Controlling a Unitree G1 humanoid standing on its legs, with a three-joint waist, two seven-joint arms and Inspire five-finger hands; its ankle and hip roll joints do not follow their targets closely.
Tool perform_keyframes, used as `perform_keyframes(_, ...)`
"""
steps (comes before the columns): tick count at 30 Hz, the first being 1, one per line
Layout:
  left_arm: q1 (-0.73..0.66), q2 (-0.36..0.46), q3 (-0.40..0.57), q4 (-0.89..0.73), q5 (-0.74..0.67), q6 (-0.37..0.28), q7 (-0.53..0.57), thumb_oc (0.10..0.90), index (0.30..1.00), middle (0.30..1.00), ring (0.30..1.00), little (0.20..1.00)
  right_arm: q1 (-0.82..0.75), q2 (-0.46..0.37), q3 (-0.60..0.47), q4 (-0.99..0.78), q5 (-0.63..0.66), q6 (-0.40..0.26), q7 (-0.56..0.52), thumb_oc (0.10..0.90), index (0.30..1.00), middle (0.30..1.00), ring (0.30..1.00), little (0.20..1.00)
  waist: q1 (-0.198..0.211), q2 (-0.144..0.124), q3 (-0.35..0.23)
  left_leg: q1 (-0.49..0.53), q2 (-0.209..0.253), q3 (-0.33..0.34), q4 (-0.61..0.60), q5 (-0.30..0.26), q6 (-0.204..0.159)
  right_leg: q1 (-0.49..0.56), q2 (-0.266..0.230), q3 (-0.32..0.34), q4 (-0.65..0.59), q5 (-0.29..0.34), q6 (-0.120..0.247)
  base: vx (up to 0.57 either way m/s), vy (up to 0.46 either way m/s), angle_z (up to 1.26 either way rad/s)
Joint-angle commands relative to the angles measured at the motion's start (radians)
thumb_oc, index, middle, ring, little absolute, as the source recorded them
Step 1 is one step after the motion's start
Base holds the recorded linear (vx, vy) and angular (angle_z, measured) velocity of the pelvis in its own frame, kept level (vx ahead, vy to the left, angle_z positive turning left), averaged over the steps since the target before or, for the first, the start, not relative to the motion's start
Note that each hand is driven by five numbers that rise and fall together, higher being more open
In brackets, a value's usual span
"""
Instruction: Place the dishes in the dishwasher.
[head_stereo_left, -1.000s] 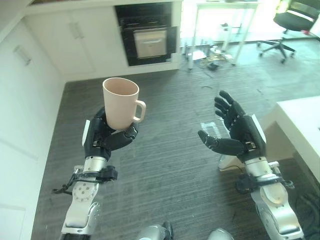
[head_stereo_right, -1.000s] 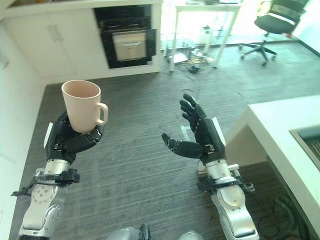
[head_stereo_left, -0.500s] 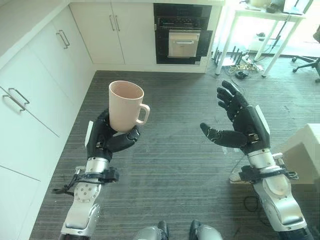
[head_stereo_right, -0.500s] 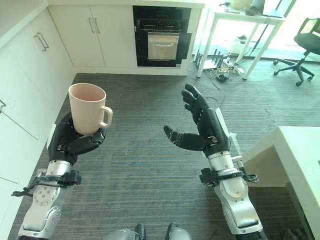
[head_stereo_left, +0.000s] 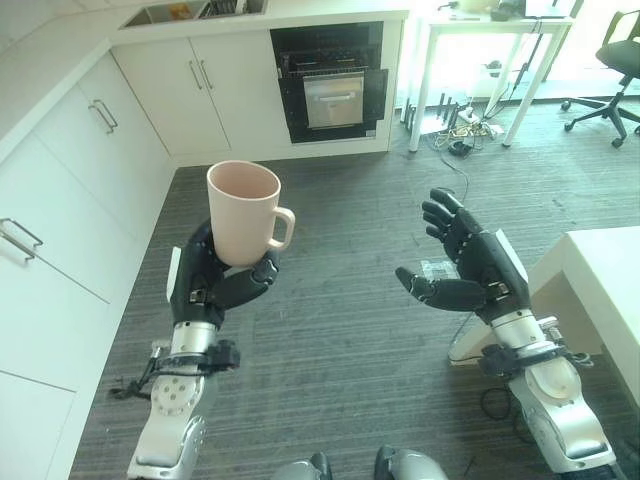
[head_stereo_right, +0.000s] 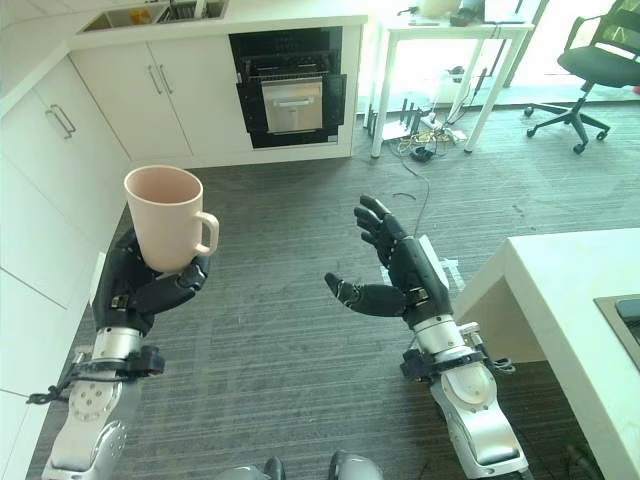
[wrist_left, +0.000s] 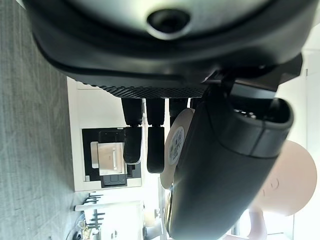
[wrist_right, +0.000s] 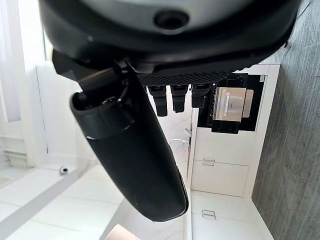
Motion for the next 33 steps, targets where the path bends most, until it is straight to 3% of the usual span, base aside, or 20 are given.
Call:
perform_keyframes(1, -0.086, 0.008, 0.017, -0.1, -0.013, -0.162, -0.001, 0.4, 0.3, 0.3, 0.3, 0.3, -0.099, -0.002, -0.044, -0.101, 0.009, -0.083, -0.021, 0.8, 0.9, 0.9, 0.9, 0.9, 0.011, -0.014, -0.007, -0.078, 0.018, -0.018, 0.0, 0.175, -0.024, 0.12, 0.001, -0.04, -0.152, 0.078, 0.072, 0.23, 0.117, 0.12)
perform_keyframes(2, -0.084, 0.004, 0.019, -0.09, -0.004, -0.175, 0.005, 0.4, 0.3, 0.3, 0.3, 0.3, -0.113, 0.006, -0.037, -0.096, 0.011, -0.085, -0.013, 0.8, 0.9, 0.9, 0.9, 0.9, 0.017, 0.018, -0.004, -0.151, 0.069, -0.013, -0.04, 0.123, -0.02, 0.13, 0.028, -0.032, -0.152, 0.061, 0.085, 0.31, 0.235, 0.12)
perform_keyframes(3, -0.076, 0.01, 0.023, -0.09, 0.002, -0.181, 0.021, 0.4, 0.3, 0.3, 0.3, 0.3, -0.105, 0.014, -0.031, -0.095, 0.0, -0.101, 0.002, 0.8, 0.9, 0.9, 0.9, 0.9, 0.024, 0.046, -0.008, -0.235, 0.108, -0.043, -0.04, 0.111, -0.028, 0.142, 0.049, -0.028, -0.152, 0.049, 0.091, 0.35, 0.261, -0.03)
perform_keyframes(4, -0.07, 0.014, 0.025, -0.089, 0.001, -0.187, 0.028, 0.4, 0.3, 0.3, 0.3, 0.3, -0.1, 0.015, -0.03, -0.093, -0.005, -0.111, 0.01, 0.8, 0.9, 0.9, 0.9, 0.9, 0.027, 0.053, -0.013, -0.267, 0.116, -0.068, -0.04, 0.12, -0.033, 0.148, 0.056, -0.021, -0.152, 0.044, 0.09, 0.35, 0.235, -0.13)
perform_keyframes(6, -0.057, 0.017, 0.026, -0.082, 0.003, -0.208, 0.044, 0.4, 0.3, 0.3, 0.3, 0.3, -0.092, 0.01, -0.027, -0.084, -0.011, -0.135, 0.02, 0.8, 0.9, 0.9, 0.9, 0.9, 0.035, 0.06, -0.017, -0.313, 0.119, -0.13, -0.04, 0.147, -0.042, 0.163, 0.071, 0.002, -0.152, 0.03, 0.084, 0.27, 0.177, -0.31)
perform_keyframes(8, -0.05, 0.016, 0.039, -0.082, 0.001, -0.224, 0.044, 0.4, 0.3, 0.3, 0.3, 0.3, -0.097, -0.012, -0.029, -0.074, 0.003, -0.16, 0.027, 0.8, 0.9, 0.9, 0.9, 0.9, 0.039, 0.068, -0.022, -0.327, 0.128, -0.093, -0.04, 0.147, -0.047, 0.196, 0.072, -0.003, -0.152, -0.001, 0.086, 0.34, 0.248, -0.4)
perform_keyframes(10, -0.055, 0.033, 0.064, -0.082, -0.013, -0.221, 0.036, 0.4, 0.3, 0.3, 0.3, 0.3, -0.094, -0.022, -0.045, -0.086, 0.041, -0.163, 0.039, 0.8, 0.9, 0.9, 0.9, 0.9, 0.042, 0.068, -0.045, -0.312, 0.13, -0.069, -0.04, 0.111, -0.031, 0.237, 0.04, -0.021, -0.152, -0.018, 0.113, 0.43, 0.321, -0.35)
perform_keyframes(12, -0.074, 0.048, 0.071, -0.07, -0.037, -0.201, 0.022, 0.4, 0.3, 0.3, 0.3, 0.3, -0.094, -0.005, -0.045, -0.085, 0.033, -0.154, 0.031, 0.8, 0.9, 0.9, 0.9, 0.9, 0.054, 0.061, -0.063, -0.297, 0.101, -0.067, -0.04, 0.094, -0.008, 0.297, 0.006, -0.03, -0.152, -0.029, 0.141, 0.46, 0.303, -0.26)
perform_keyframes(14, -0.116, 0.039, 0.06, -0.07, -0.064, -0.145, -0.006, 0.4, 0.3, 0.3, 0.3, 0.3, -0.092, 0.018, -0.039, -0.096, 0.016, -0.127, 0.006, 0.8, 0.9, 0.9, 0.9, 0.9, 0.064, 0.03, -0.092, -0.266, 0.038, -0.085, -0.04, 0.069, 0.036, 0.368, -0.053, -0.053, -0.152, 0.154, 0.19, 0.52, 0.341, 0.1)
perform_keyframes(15, -0.127, 0.03, 0.052, -0.073, -0.05, -0.132, -0.01, 0.4, 0.3, 0.3, 0.3, 0.3, -0.092, 0.026, -0.037, -0.104, 0.006, -0.118, 0.0, 0.8, 0.9, 0.9, 0.9, 0.9, 0.062, 0.031, -0.101, -0.25, 0.023, -0.101, -0.04, 0.057, 0.05, 0.392, -0.062, -0.066, -0.15, 0.256, 0.2, 0.51, 0.447, 0.28)
perform_keyframes(16, -0.142, 0.013, 0.033, -0.077, -0.02, -0.113, -0.015, 0.4, 0.3, 0.3, 0.3, 0.3, -0.08, 0.045, -0.035, -0.12, -0.007, -0.105, -0.011, 0.8, 0.9, 0.9, 0.9, 0.9, 0.049, 0.053, -0.105, -0.208, 0.001, -0.133, -0.04, 0.038, 0.073, 0.334, -0.089, -0.066, 0.063, 0.361, 0.209, 0.48, 0.468, 0.47)
perform_keyframes(17, -0.143, 0.009, 0.025, -0.078, -0.006, -0.106, -0.017, 0.4, 0.3, 0.3, 0.3, 0.3, -0.071, 0.052, -0.032, -0.131, -0.008, -0.098, -0.014, 0.8, 0.9, 0.9, 0.9, 0.9, 0.036, 0.065, -0.101, -0.177, -0.009, -0.143, -0.04, 0.021, 0.085, 0.262, -0.103, -0.051, 0.212, 0.394, 0.212, 0.42, 0.456, 0.58)
perform_keyframes(19, -0.144, 0.005, 0.021, -0.084, 0.013, -0.09, -0.001, 0.4, 0.3, 0.3, 0.3, 0.3, -0.071, 0.062, -0.017, -0.127, -0.016, -0.098, -0.002, 0.8, 0.9, 0.9, 0.9, 0.9, 0.023, 0.072, -0.087, -0.127, -0.018, -0.138, -0.04, -0.003, 0.097, 0.111, -0.12, -0.041, 0.318, 0.352, 0.185, 0.29, 0.21, 0.63)
perform_keyframes(20, -0.143, 0.007, 0.029, -0.089, -0.009, -0.075, -0.012, 0.4, 0.3, 0.3, 0.3, 0.3, -0.071, 0.061, -0.015, -0.13, -0.013, -0.09, 0.003, 0.8, 0.9, 0.9, 0.9, 0.9, 0.021, 0.065, -0.079, -0.109, -0.019, -0.131, -0.04, -0.007, 0.092, 0.088, -0.106, -0.061, 0.247, 0.301, 0.175, 0.25, 0.038, 0.25)
perform_keyframes(22, -0.151, 0.012, 0.038, -0.085, -0.024, -0.072, -0.026, 0.4, 0.3, 0.3, 0.3, 0.3, -0.069, 0.059, -0.018, -0.134, -0.007, -0.09, 0.013, 0.8, 0.9, 0.9, 0.9, 0.9, 0.017, 0.067, -0.069, -0.096, -0.004, -0.126, -0.04, -0.011, 0.084, 0.07, -0.084, -0.117, 0.083, 0.279, 0.16, 0.22, -0.093, -0.14)
perform_keyframes(24, -0.15, 0.017, 0.042, -0.081, -0.021, -0.083, -0.04, 0.4, 0.3, 0.3, 0.3, 0.3, -0.067, 0.058, -0.024, -0.129, 0.012, -0.105, 0.015, 0.8, 0.9, 0.9, 0.9, 0.9, 0.009, 0.06, -0.052, -0.067, 0.011, -0.111, -0.04, -0.031, 0.07, 0.064, -0.083, -0.175, -0.105, 0.302, 0.16, 0.26, -0.197, 0.24)
perform_keyframes(25, -0.132, 0.02, 0.043, -0.086, -0.014, -0.094, -0.043, 0.4, 0.3, 0.3, 0.3, 0.3, -0.062, 0.055, -0.032, -0.122, 0.032, -0.119, 0.023, 0.8, 0.9, 0.9, 0.9, 0.9, -0.006, 0.037, -0.035, -0.035, -0.005, -0.103, -0.04, -0.062, 0.065, 0.0, -0.104, -0.157, -0.152, 0.292, 0.172, 0.3, -0.261, 0.6)
perform_keyframes(27, -0.122, 0.017, 0.033, -0.091, -0.002, -0.101, -0.034, 0.4, 0.3, 0.3, 0.3, 0.3, -0.06, 0.057, -0.031, -0.119, 0.018, -0.129, 0.028, 0.8, 0.9, 0.9, 0.9, 0.9, -0.026, 0.015, -0.03, -0.006, -0.039, -0.121, -0.04, -0.102, 0.071, -0.13, -0.127, -0.082, -0.152, 0.295, 0.193, 0.34, -0.241, 0.86)
perform_keyframes(29, -0.12, 0.013, 0.02, -0.091, 0.008, -0.11, -0.026, 0.4, 0.3, 0.3, 0.3, 0.3, -0.064, 0.059, -0.032, -0.124, 0.013, -0.129, 0.021, 0.8, 0.9, 0.9, 0.9, 0.9, -0.037, 0.013, -0.031, 0.015, -0.054, -0.152, -0.04, -0.131, 0.081, -0.208, -0.133, -0.029, -0.152, 0.299, 0.199, 0.36, -0.206, 0.41)
perform_keyframes(33, -0.103, 0.021, 0.028, -0.097, 0.016, -0.123, -0.03, 0.4, 0.3, 0.3, 0.3, 0.3, -0.068, 0.06, -0.033, -0.126, 0.025, -0.137, 0.023, 0.8, 0.9, 0.9, 0.9, 0.9, -0.027, 0.006, -0.048, 0.046, -0.055, -0.16, -0.04, -0.163, 0.08, -0.189, -0.145, -0.05, -0.152, 0.298, 0.207, 0.38, -0.253, 0.11)
